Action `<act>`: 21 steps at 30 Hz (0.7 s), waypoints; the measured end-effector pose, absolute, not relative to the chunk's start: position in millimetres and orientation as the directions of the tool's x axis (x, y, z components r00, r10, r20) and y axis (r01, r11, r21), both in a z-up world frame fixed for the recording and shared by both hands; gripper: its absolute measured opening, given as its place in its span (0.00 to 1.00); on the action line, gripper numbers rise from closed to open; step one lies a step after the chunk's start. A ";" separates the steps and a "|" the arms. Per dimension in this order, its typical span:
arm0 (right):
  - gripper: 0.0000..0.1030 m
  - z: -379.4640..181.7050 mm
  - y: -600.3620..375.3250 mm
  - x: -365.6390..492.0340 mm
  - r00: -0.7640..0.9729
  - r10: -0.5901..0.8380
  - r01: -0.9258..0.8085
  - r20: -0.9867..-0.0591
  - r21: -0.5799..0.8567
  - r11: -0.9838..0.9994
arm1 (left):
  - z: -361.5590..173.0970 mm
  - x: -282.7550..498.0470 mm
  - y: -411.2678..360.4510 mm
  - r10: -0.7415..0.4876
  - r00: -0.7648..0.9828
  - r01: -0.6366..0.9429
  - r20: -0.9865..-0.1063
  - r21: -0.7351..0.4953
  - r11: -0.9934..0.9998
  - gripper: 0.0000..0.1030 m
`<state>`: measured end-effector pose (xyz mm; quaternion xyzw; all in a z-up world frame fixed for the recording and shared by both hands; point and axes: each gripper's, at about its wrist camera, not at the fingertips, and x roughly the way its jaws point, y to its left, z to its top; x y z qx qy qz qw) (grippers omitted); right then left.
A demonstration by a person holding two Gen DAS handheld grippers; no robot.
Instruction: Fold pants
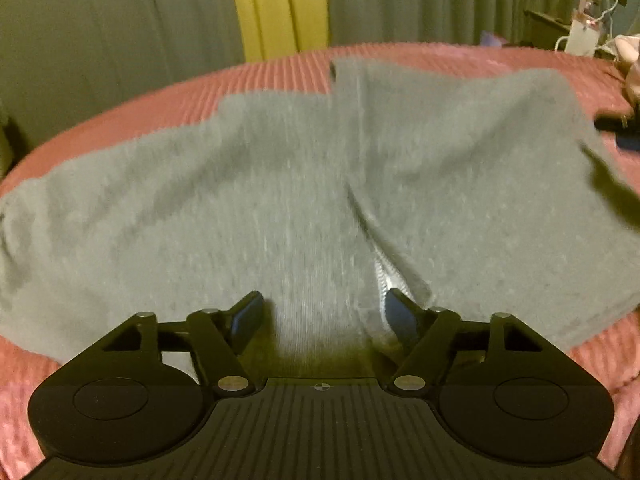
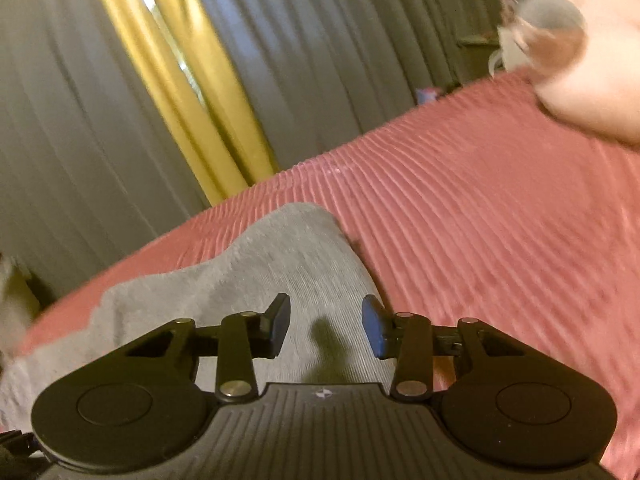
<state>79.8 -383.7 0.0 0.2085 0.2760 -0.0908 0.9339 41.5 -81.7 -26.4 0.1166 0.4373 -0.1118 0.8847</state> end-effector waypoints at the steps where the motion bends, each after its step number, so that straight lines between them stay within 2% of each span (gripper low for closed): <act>1: 0.38 2.2 -380.6 87.9 0.834 -0.070 0.275 -0.548 0.303 0.912 | -27.5 43.4 -79.2 -0.106 0.591 0.296 -0.800 0.092 0.951 0.77; 2: 0.36 4.3 -376.7 97.2 0.835 -0.084 0.264 -0.544 0.263 0.928 | -28.6 45.1 -77.7 -0.115 0.586 0.297 -0.802 0.081 0.952 0.78; 4: 0.21 4.9 -375.6 120.5 0.834 -0.091 0.242 -0.544 0.213 0.946 | -31.4 48.8 -75.0 -0.122 0.579 0.286 -0.806 0.060 0.956 0.86; 6: 0.13 3.2 -377.4 143.7 0.824 -0.092 0.239 -0.559 0.196 0.951 | -33.8 52.1 -68.0 -0.117 0.579 0.267 -0.807 0.052 0.962 0.94; 8: 0.13 -1.6 -382.5 167.2 0.797 -0.083 0.244 -0.598 0.194 0.950 | -36.5 57.1 -64.4 -0.121 0.576 0.262 -0.808 0.042 0.964 0.97; 10: 0.13 -21.5 -386.3 191.5 0.721 -0.057 0.241 -0.690 0.173 0.955 | -36.7 60.5 -63.1 -0.130 0.576 0.257 -0.807 0.029 0.966 0.98; 11: 0.13 -33.1 -388.4 198.0 0.707 -0.048 0.227 -0.705 0.162 0.960 | -37.5 60.9 -64.0 -0.133 0.578 0.259 -0.805 0.026 0.966 0.98; 14: 0.13 -33.8 -391.2 194.5 0.732 -0.033 0.193 -0.681 0.161 0.968 | -35.8 64.1 -63.4 -0.142 0.585 0.249 -0.799 0.011 0.968 0.98; 18: 0.14 -15.0 -393.1 155.1 0.773 0.040 0.181 -0.634 0.281 0.942 | -28.1 66.0 -51.6 -0.140 0.593 0.192 -0.793 -0.030 0.981 0.97; 21: 0.16 -14.8 -385.0 118.4 0.768 0.080 0.188 -0.635 0.343 0.920 | -24.1 71.2 -42.3 -0.067 0.616 0.110 -0.785 0.001 0.994 0.97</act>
